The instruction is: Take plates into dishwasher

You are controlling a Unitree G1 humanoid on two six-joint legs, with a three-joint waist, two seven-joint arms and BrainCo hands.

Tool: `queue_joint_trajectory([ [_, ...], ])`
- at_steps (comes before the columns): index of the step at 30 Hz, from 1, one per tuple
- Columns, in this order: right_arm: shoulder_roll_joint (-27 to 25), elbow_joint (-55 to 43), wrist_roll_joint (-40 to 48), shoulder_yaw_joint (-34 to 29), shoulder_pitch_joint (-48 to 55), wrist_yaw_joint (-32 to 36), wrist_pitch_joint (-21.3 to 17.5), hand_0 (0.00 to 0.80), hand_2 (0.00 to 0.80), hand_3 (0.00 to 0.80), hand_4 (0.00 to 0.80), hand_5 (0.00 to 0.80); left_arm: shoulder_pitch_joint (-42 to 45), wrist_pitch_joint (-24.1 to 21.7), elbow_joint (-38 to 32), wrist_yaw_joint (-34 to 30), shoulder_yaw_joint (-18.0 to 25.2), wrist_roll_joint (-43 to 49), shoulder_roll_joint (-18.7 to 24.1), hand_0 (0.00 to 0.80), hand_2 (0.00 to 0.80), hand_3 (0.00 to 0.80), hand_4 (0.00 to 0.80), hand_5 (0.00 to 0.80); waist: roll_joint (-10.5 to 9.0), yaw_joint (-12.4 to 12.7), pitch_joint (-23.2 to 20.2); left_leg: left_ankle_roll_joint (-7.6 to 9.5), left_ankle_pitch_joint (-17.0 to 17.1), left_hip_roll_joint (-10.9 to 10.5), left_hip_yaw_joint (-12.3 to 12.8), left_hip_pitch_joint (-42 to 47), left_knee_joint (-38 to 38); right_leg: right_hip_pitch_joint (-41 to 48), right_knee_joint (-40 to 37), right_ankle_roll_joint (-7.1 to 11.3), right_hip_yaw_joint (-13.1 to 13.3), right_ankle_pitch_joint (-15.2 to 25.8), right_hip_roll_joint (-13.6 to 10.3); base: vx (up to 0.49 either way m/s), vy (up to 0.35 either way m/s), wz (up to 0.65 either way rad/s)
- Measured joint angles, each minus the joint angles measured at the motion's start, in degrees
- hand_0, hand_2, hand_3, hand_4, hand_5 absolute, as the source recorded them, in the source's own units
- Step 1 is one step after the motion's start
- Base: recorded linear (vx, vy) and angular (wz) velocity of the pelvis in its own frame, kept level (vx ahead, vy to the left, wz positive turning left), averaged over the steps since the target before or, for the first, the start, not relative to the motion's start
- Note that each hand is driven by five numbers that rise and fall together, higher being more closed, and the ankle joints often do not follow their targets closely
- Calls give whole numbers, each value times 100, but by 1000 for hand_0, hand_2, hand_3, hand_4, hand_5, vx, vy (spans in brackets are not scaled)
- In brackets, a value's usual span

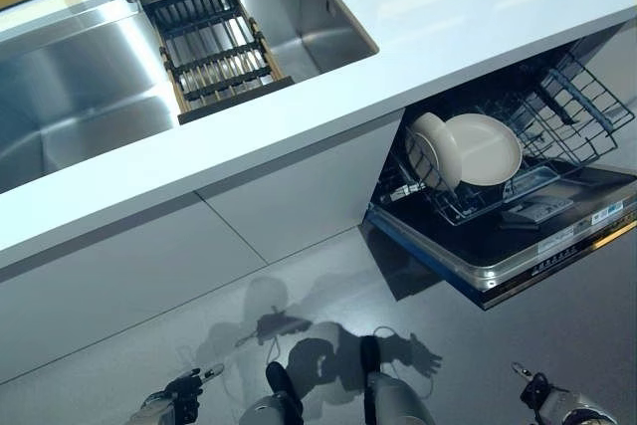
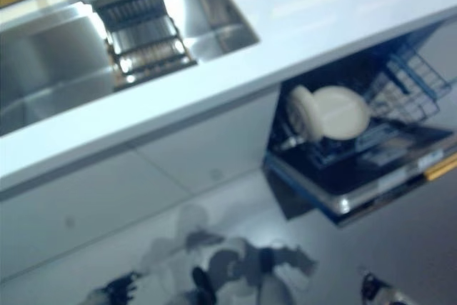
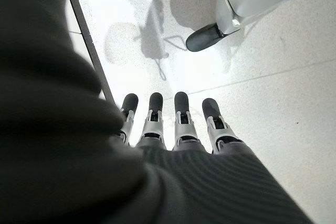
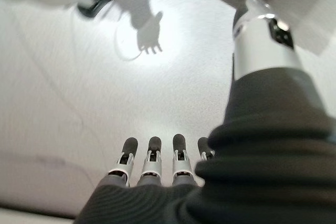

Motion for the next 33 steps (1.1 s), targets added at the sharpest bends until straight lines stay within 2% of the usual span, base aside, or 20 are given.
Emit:
queue_joint_trajectory([
  [6, -211, -80, 1137, -390, -425, 617, -390, 0, 0, 0, 0, 0, 4, -1, -60, -1, -8, -180, -58, 0, 0, 0, 0, 0, 329, -104, 156, 15, -9, -31, 4, -6, 12, -105, 98, 5, 121, 1, -18, 24, 40, -8],
  [17, -750, -879, 2848, -500, -1148, 1549, -653, 0, 0, 0, 0, 0, 214, -122, -89, -2, -78, -594, -479, 0, 0, 0, 0, 0, 969, -242, 240, 116, 46, -192, -134, -221, 50, -580, 690, 51, 195, -185, -174, -3, 6, -1],
  [21, -929, -981, 2874, -489, -1373, 1649, -676, 0, 0, 0, 0, 0, 393, -128, -161, -11, -152, -618, -638, 0, 0, 0, 0, 0, 1113, -233, 229, 149, 118, -282, -153, -317, 10, -877, 1106, 57, 215, -359, -271, -8, -16, 6],
  [23, -969, -981, 2842, -477, -1395, 1695, -656, 0, 0, 0, 0, 0, 491, -124, -261, -14, -278, -625, -645, 0, 0, 0, 0, 0, 1133, -232, 237, 146, 140, -299, -158, -317, -1, -948, 1263, 47, 218, -436, -292, -3, -7, 3],
  [28, -1076, -987, 2584, -350, -1462, 1846, -599, 0, 0, 0, 0, 0, 624, -152, -338, -51, -282, -674, -668, 0, 0, 0, 0, 0, 1160, -241, 242, 133, 163, -315, -175, -296, 0, -1045, 1508, 21, 224, -585, -320, 1, -2, 1],
  [33, -1376, -1126, 2138, -65, -1462, 1875, -364, 0, 0, 0, 0, 0, 703, -115, -550, -38, -280, -675, -673, 0, 0, 0, 0, 0, 1197, -238, 281, 127, 179, -321, -244, -322, 41, -1069, 1670, 5, 172, -644, -350, -10, -45, 7],
])
